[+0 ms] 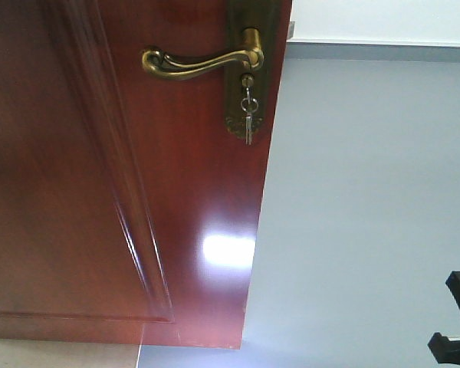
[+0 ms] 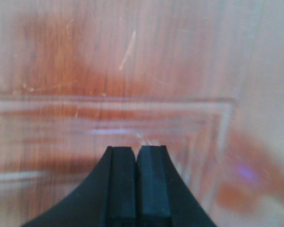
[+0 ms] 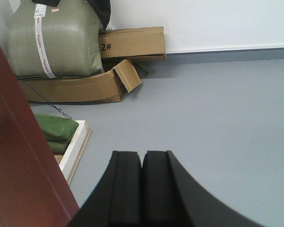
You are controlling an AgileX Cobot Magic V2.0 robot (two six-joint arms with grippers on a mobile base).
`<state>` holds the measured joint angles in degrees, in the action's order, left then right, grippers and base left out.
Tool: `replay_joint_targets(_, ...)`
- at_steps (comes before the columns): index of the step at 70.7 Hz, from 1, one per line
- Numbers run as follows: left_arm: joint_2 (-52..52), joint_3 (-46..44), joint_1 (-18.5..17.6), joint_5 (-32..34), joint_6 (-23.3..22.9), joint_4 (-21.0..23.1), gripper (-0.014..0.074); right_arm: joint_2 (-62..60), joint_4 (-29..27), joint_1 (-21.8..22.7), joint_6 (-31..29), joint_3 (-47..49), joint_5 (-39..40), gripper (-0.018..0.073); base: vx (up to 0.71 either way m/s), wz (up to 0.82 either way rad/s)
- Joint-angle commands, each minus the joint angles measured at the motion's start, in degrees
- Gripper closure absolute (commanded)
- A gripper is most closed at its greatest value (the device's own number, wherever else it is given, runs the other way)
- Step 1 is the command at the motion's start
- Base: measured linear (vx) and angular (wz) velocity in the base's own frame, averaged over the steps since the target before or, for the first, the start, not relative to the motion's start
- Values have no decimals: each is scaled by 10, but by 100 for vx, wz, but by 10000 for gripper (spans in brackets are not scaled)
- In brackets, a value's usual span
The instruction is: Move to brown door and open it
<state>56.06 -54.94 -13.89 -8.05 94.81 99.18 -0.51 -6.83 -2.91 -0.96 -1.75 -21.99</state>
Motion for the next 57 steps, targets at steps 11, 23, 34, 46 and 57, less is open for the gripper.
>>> replay_joint_targets(11, -7, -18, -1, -10, 0, 12, 580, -9, 1, 1, -5, -1, 46, 559, 0, 0)
replay_joint_targets(23, -7, -18, -1, -2, 4, 12, 580, -9, 1, 1, -5, -1, 46, 559, 0, 0)
replay_joint_targets(34, -7, -18, -1, 22, 14, -32, 580, -9, 1, 1, -5, -1, 46, 559, 0, 0)
replay_joint_targets(46, -7, -21, -1, 21, -139, -191, 580, -9, 1, 1, -5, -1, 46, 559, 0, 0)
replay_joint_targets(57, -5, -32, -1, 62, -448, -486, 580, -9, 1, 1, -5, -1, 46, 559, 0, 0)
